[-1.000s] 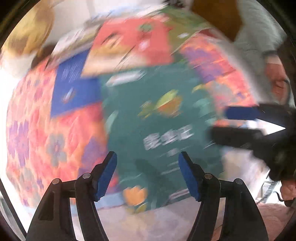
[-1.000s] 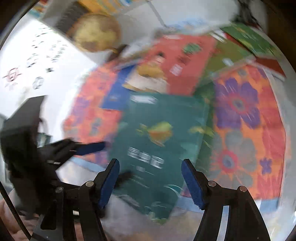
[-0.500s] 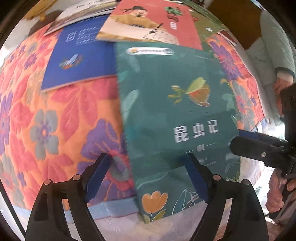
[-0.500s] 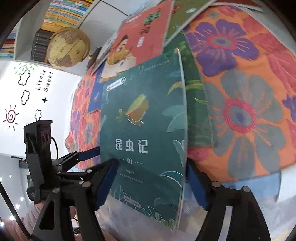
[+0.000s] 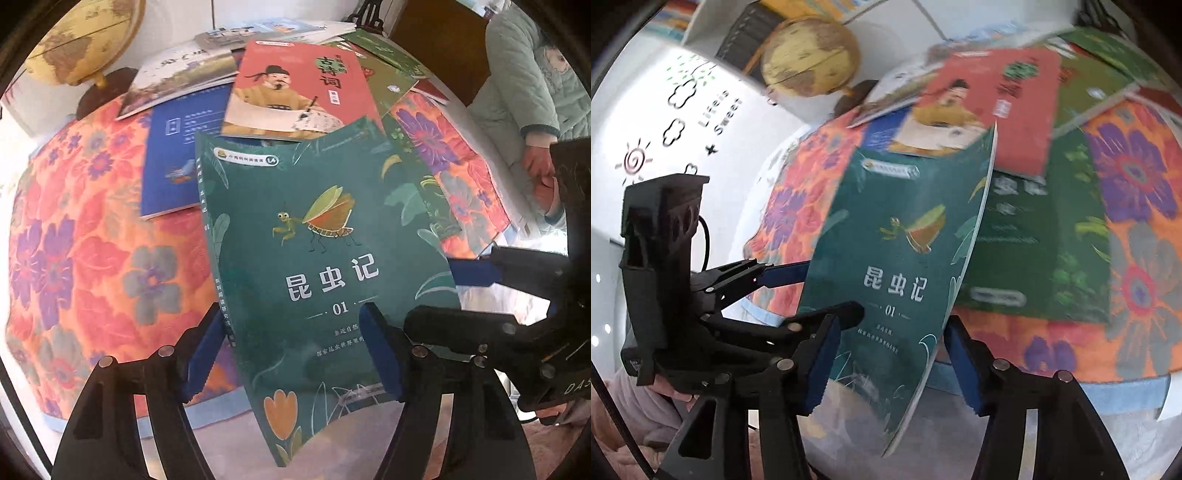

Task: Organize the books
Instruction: 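Carry the green book with both tools toward the bare white tabletop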

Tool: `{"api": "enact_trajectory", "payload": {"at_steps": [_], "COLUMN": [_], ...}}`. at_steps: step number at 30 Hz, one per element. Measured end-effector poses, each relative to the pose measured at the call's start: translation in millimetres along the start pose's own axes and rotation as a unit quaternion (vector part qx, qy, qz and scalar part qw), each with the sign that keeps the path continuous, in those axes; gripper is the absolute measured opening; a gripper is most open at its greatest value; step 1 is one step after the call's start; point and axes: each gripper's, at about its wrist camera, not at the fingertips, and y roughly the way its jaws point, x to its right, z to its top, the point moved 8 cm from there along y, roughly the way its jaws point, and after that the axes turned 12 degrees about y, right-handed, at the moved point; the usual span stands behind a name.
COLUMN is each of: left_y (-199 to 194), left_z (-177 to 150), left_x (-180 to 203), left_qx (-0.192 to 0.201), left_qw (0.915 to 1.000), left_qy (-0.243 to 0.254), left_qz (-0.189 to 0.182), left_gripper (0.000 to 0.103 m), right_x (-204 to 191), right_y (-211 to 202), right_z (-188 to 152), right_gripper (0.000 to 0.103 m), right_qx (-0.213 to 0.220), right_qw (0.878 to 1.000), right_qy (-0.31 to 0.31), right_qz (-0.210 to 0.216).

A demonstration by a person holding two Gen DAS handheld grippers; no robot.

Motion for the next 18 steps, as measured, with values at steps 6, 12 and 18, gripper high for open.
{"api": "enact_trajectory", "payload": {"at_steps": [6, 12, 18], "left_y": [-18.1, -37.2, -38.0], "left_z": [-13.2, -27.2, -49.7], "left_x": [-34.0, -74.1, -116.6], "left_qx": [0.016, 0.028, 0.028], "left_qw": [0.9996, 0.9986, 0.9975], "left_qy": [-0.023, -0.036, -0.060], "left_qz": [0.010, 0.027, 0.025], "left_gripper": [0.070, 0.070, 0.070], "right_x": [-39.0, -78.6, -112.1], "right_y": [12.4, 33.6, 67.6], "right_z": [4.7, 11.5, 11.3], "right_gripper": [0.057, 0.057, 0.057], "right_qx": [-0.007, -0.012, -0.030], "right_qw": [1.000, 0.999, 0.999], "right_qy": [-0.023, -0.035, -0.043], "right_qz": [0.016, 0.021, 0.012]}}
